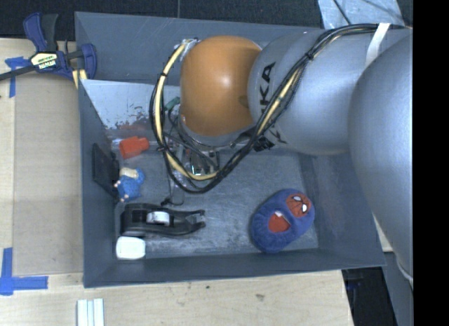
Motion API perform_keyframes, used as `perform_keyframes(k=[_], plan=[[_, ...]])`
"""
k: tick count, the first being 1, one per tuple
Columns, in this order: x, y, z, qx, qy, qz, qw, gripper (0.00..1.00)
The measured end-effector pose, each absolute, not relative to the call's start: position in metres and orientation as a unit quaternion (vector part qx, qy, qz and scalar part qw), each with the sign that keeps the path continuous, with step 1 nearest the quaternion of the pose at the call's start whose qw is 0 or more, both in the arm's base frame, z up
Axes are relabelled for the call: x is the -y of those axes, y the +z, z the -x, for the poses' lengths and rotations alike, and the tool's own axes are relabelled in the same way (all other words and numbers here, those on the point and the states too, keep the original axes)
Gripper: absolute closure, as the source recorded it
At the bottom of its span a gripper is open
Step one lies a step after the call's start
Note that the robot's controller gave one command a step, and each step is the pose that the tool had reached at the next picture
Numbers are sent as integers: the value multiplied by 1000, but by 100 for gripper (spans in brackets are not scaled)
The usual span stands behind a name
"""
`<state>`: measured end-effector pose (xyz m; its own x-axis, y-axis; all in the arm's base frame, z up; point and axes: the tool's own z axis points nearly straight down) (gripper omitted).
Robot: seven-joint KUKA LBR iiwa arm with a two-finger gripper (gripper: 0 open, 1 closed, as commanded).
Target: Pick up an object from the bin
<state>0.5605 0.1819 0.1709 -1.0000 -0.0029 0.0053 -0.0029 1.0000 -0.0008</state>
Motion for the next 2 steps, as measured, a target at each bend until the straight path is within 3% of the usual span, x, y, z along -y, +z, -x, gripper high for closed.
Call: perform_keyframes(k=[1, 2], plan=[[-117, 72, -511, 999, -2, -34, 4, 0], [-165, 77, -513, 997, 11, 79, -1, 0]])
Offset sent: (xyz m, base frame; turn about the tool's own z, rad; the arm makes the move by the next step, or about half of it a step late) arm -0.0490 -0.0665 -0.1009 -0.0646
